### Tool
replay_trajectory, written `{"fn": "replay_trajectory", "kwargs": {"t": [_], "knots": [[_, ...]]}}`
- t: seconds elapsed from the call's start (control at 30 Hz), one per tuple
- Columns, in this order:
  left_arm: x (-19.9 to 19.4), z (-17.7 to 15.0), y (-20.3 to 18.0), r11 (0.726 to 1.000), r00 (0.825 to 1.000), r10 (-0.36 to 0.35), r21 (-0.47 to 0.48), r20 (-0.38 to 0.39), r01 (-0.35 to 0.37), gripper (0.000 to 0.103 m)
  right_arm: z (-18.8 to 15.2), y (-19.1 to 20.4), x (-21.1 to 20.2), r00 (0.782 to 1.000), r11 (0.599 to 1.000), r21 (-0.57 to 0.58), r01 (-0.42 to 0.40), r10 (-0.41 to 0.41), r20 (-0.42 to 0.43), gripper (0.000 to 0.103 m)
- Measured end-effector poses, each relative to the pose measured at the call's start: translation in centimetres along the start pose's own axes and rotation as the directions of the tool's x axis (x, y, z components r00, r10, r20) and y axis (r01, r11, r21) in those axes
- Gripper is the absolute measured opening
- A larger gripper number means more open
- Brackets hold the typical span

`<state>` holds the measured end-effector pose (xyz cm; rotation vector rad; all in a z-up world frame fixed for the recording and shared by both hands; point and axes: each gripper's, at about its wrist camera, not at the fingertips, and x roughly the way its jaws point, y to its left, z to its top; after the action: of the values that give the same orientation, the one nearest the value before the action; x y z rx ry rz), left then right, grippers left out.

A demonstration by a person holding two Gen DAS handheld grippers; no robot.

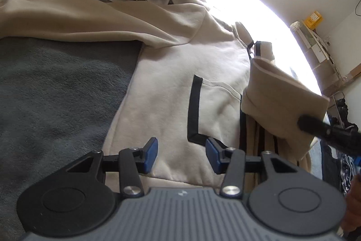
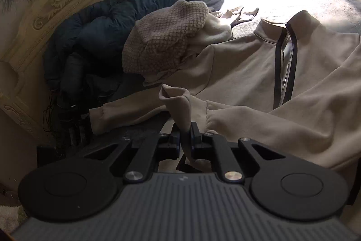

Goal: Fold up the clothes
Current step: 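Fold the sleeve across the hoodie front with the right tool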

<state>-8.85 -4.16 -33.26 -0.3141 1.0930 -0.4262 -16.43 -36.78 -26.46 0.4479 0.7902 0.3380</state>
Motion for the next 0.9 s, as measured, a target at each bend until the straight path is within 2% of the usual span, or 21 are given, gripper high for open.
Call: {"fn": "replay_trajectory", "kwargs": {"t": [0.1,0.2,0.33,0.37,0.5,0.6,0.7,0.8,0.9], "knots": [[-0.1,1.5,1.4,1.000,1.000,-0.014,-0.027,0.013,0.014,0.047,-3.1,2.0,2.3,0.995,0.987,-0.157,0.036,-0.051,-0.089,0.007],[0.4,2.4,1.4,1.000,1.000,-0.028,-0.010,0.005,0.028,0.047,-5.7,4.0,4.1,0.982,0.945,-0.322,0.063,-0.117,-0.150,0.007],[1.6,2.9,0.8,0.998,0.998,-0.054,0.030,-0.027,0.054,0.048,-8.2,4.8,6.7,0.944,0.914,-0.391,0.109,-0.219,-0.248,0.018],[1.9,3.0,0.4,0.997,0.998,-0.061,0.046,-0.034,0.062,0.048,-8.6,4.8,6.9,0.938,0.919,-0.377,0.114,-0.225,-0.264,0.020],[3.2,3.2,-1.6,0.985,0.993,-0.088,0.143,-0.074,0.098,0.050,-9.2,5.4,5.9,0.939,0.946,-0.306,0.107,-0.197,-0.280,0.046],[4.5,3.0,-3.5,0.961,0.990,-0.071,0.257,-0.120,0.100,0.053,-9.4,5.4,4.0,0.949,0.981,-0.178,0.078,-0.127,-0.287,0.047],[5.9,2.2,-4.9,0.924,0.985,-0.004,0.375,-0.175,0.071,0.055,-8.7,4.2,1.1,0.965,0.989,-0.040,0.142,-0.148,-0.216,0.047],[6.6,1.0,-5.8,0.874,0.975,0.102,0.486,-0.195,0.006,0.055,-7.7,0.8,-1.7,0.963,0.957,0.147,0.252,-0.232,-0.138,0.047],[6.1,0.7,-6.4,0.837,0.970,0.161,0.546,-0.184,-0.035,0.056,-7.0,-3.2,-4.5,0.946,0.892,0.316,0.323,-0.317,-0.073,0.046]]}}
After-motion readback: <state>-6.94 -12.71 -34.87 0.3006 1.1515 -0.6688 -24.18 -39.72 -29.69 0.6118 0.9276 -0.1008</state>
